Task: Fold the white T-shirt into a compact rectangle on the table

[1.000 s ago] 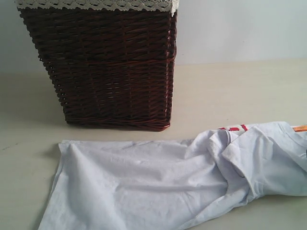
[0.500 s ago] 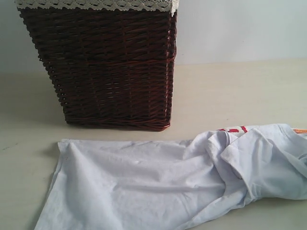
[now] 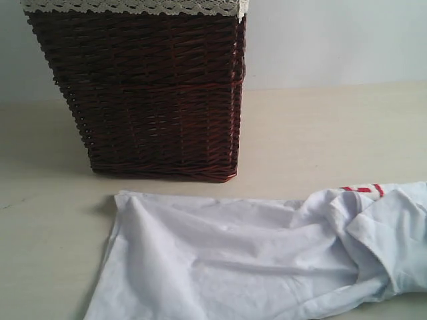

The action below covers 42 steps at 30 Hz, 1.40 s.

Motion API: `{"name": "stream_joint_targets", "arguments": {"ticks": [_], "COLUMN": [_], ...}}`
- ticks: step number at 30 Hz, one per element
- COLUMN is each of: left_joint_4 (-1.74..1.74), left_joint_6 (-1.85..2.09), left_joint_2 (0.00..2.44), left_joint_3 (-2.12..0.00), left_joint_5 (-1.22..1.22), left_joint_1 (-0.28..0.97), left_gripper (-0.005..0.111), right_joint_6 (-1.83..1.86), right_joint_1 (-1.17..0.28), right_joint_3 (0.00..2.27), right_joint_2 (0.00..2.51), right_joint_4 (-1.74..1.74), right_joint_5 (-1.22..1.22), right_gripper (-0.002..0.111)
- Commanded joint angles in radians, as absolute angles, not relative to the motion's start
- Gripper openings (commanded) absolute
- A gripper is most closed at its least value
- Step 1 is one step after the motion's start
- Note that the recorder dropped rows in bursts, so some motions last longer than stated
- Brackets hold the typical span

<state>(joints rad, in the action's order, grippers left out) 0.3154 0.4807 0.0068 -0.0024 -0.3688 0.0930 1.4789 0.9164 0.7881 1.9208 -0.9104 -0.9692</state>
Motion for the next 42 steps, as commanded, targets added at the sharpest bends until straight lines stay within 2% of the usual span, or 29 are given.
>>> {"name": "stream_joint_targets", "arguments": {"ticks": [1,7,11,18,23,25,27,28,31,32,33,35,37,42], "left_joint_4": [0.319,0.319,0.319,0.319,0.319,0.319,0.319,0.319,0.319,0.319,0.319,0.319,0.319,0.319], "left_joint_6": [0.477,0.477,0.477,0.477,0.477,0.477,0.477,0.477,0.477,0.477,0.477,0.477,0.477,0.477], "left_joint_2": [0.0,0.0,0.0,0.0,0.0,0.0,0.0,0.0,0.0,0.0,0.0,0.0,0.0,0.0], "left_joint_3": [0.0,0.0,0.0,0.0,0.0,0.0,0.0,0.0,0.0,0.0,0.0,0.0,0.0,0.0], "left_joint_5": [-0.364,-0.364,-0.364,-0.364,-0.364,-0.364,-0.364,-0.364,-0.364,-0.364,-0.364,-0.364,-0.364,-0.364], "left_joint_1": [0.091,0.091,0.091,0.091,0.091,0.091,0.091,0.091,0.091,0.091,0.091,0.091,0.091,0.091], "left_gripper": [0.003,0.003,0.003,0.003,0.003,0.003,0.003,0.003,0.003,0.003,0.003,0.003,0.003,0.003], "right_joint_6": [1.558,1.569,1.565,1.565,1.418,1.367,1.265,1.179,0.994,0.909,0.881,0.781,0.758,0.754], "right_joint_1": [1.053,1.16,1.16,1.154,1.076,1.0,0.848,0.717,0.449,0.311,0.26,0.044,-0.1,-0.268], "right_joint_3": [0.799,0.913,0.995,0.995,0.993,0.993,0.993,0.993,0.993,0.993,0.993,0.993,0.993,0.993], "right_joint_2": [1.919,1.919,1.919,1.851,1.687,1.613,1.491,1.416,1.332,1.317,1.317,1.332,1.362,1.442], "right_joint_4": [-0.829,-0.831,-0.809,-0.785,-0.787,-0.799,-0.827,-0.862,-0.909,-0.904,-0.896,-0.88,-0.875,-0.882], "right_joint_5": [-0.895,-0.889,-1.038,-1.221,-1.221,-1.221,-1.221,-1.221,-1.221,-1.117,-1.071,-0.918,-0.858,-0.808], "right_gripper": [0.0,0.0,0.0,0.0,0.0,0.0,0.0,0.0,0.0,0.0,0.0,0.0,0.0,0.0]}}
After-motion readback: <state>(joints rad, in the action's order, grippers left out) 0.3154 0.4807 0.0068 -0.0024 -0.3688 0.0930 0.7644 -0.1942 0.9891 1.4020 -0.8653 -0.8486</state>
